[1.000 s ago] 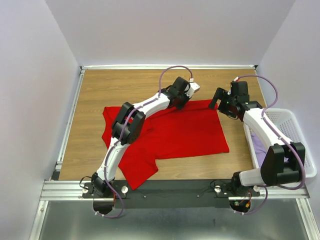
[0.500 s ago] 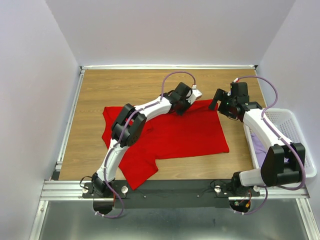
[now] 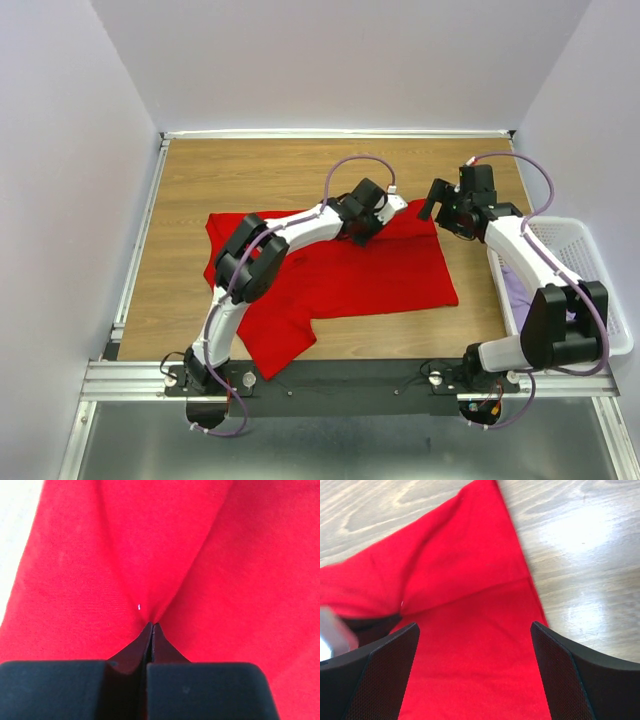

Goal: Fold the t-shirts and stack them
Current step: Fold the tshirt

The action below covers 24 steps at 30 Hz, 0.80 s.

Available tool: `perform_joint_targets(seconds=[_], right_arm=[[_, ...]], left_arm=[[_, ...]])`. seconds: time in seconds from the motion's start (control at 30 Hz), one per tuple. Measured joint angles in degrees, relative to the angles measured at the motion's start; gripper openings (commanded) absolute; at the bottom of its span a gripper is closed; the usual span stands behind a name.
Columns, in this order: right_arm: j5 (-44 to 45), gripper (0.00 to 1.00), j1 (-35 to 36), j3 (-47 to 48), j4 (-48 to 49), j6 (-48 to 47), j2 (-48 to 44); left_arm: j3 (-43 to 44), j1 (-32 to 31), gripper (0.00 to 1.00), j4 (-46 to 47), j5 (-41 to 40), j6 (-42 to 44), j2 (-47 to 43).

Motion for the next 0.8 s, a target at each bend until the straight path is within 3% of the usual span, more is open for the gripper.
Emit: perform_joint_targets(seconds=[0.3, 0.47, 0.7, 0.8], right_arm=[[0.5, 0.93, 0.0, 2.0, 0.5, 1.6, 6.3], [0.5, 0.79, 0.0, 4.0, 1.9, 1.9, 11.6], [-3.9, 0.51, 0.0, 9.0, 5.6, 1.6, 19.4], [-5.6, 0.47, 0.0, 10.5, 7.3, 1.5, 22.1]], left_arm=[[-6.9, -1.0, 0.20, 1.8, 0.1, -3.6, -6.8], [-13.1, 1.7, 0.22, 4.6, -0.9, -8.8, -15.7], [-27.1, 19.6, 0.22, 9.1, -2.4, -17.7, -28.4], [-32.0, 28.5, 0.22, 9.1, -4.1, -20.4, -30.1]])
